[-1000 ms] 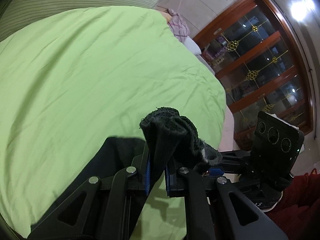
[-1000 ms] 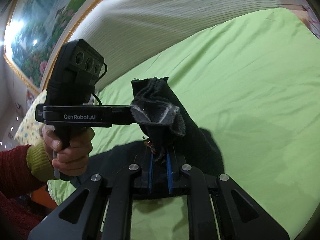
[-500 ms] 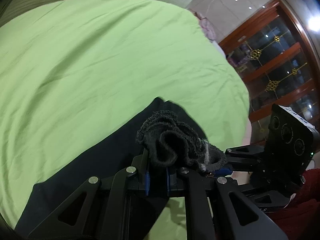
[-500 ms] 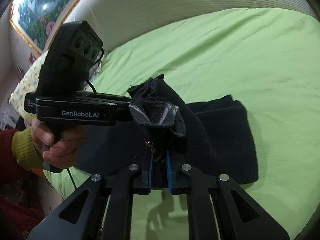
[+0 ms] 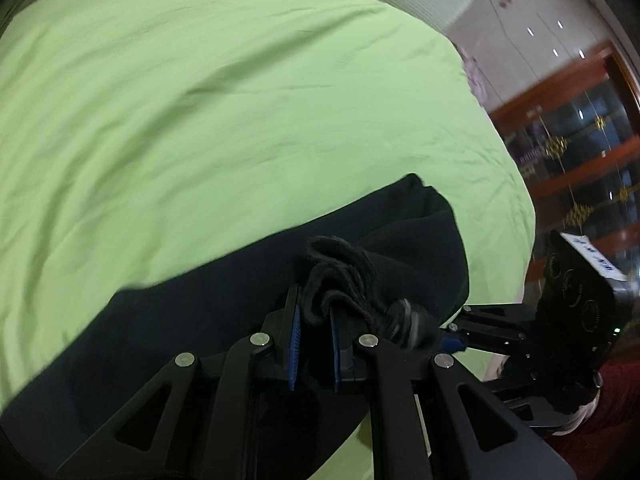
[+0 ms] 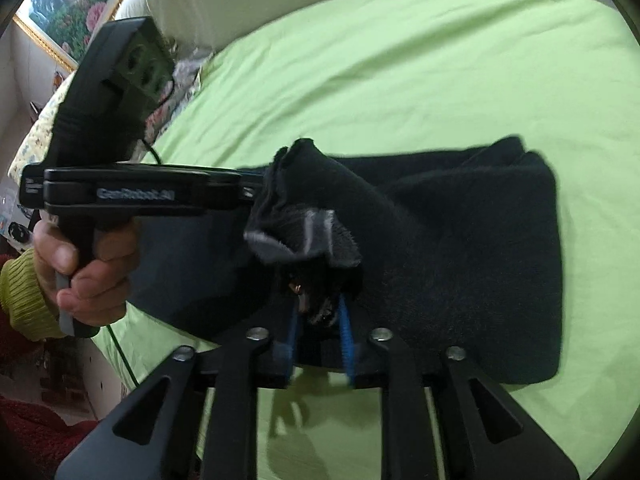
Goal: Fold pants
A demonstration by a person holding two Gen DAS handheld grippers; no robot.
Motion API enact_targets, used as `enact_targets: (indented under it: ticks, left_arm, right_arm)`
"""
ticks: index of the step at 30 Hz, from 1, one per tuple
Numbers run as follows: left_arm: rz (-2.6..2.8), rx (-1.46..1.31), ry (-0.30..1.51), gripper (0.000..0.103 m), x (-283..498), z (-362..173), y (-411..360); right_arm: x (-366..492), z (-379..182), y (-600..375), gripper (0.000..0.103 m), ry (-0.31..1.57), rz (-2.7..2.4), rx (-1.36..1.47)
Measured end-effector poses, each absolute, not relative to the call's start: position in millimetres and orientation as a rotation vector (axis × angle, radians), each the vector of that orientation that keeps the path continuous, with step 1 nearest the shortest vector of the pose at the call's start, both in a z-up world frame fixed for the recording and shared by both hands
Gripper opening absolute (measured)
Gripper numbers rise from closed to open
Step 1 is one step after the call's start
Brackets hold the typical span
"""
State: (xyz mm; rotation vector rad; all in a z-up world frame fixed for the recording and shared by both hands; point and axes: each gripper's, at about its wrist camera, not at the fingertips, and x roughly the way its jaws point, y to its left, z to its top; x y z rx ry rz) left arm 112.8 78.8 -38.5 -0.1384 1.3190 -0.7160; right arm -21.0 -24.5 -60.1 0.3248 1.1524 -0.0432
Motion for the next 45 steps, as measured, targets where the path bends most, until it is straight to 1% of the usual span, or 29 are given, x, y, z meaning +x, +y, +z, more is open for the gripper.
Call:
enact_targets:
  ticks: [2,4,11,12,14,18,20,23,31,34,40,42,44,45]
  left_arm:
    - [-0.674,-0.18,1.321,0.011,107.2,-39.4,95.1]
    - [-0.633,-0.226,1.309,0.012,101.2,-37.9,111.7]
    - [-0.465,-0.392,1.252,0.014,78.4,-25.7,173.8]
    - [-0.446,-0.41,1.245,0.015,75.4,-25.1,181.0]
    - [-0.389,-0.47,1.229,0.021,66.5,-23.1,200.2]
    - [-0.285,-0.549,1.183,0.022,45.6,-17.4,230.3]
    - [-0.235,-0.583,1.164,0.027,34.3,-14.9,242.2]
    - [-0.164,-0.637,1.14,0.03,13.7,-13.2,263.3]
    - [0.014,-0.752,1.09,0.03,-37.2,-14.1,290.1]
    - [0.059,-0.778,1.075,0.033,-52.2,-14.7,300.5]
    - [0.156,-0.809,1.057,0.033,-78.0,-19.3,319.7]
    - [0.185,-0.83,1.053,0.036,-85.7,-21.8,325.3]
    - [0.221,-0.858,1.042,0.041,-96.9,-25.2,332.3]
    - [0.237,-0.868,1.037,0.041,-101.8,-26.5,335.6]
  right_arm:
    - [-16.4,-64.2,-20.2,0.044,1.171,-0.019,0.318]
    - [-11.0,-64.8,-13.4,0.047,1.184,0.011,0.293]
    - [3.2,-59.4,6.1,0.047,1.194,0.098,0.263]
    - [3.4,-60.0,13.1,0.047,1.195,0.111,0.255]
    - [8.1,-60.1,19.3,0.047,1.198,0.134,0.239]
    - [20.2,-58.8,34.6,0.047,1.213,0.193,0.181]
    - [24.7,-56.4,41.4,0.047,1.221,0.224,0.157]
    - [34.2,-55.3,50.1,0.047,1.232,0.275,0.121]
    - [61.4,-51.2,72.0,0.047,1.242,0.378,0.044]
    - [70.7,-51.3,80.5,0.047,1.245,0.402,0.024]
    - [85.4,-59.4,100.2,0.047,1.27,0.451,-0.024]
    - [91.5,-64.9,106.8,0.047,1.289,0.467,-0.034]
    - [98.5,-70.3,113.8,0.047,1.307,0.49,-0.054]
    - [102.5,-73.1,118.0,0.048,1.316,0.502,-0.066]
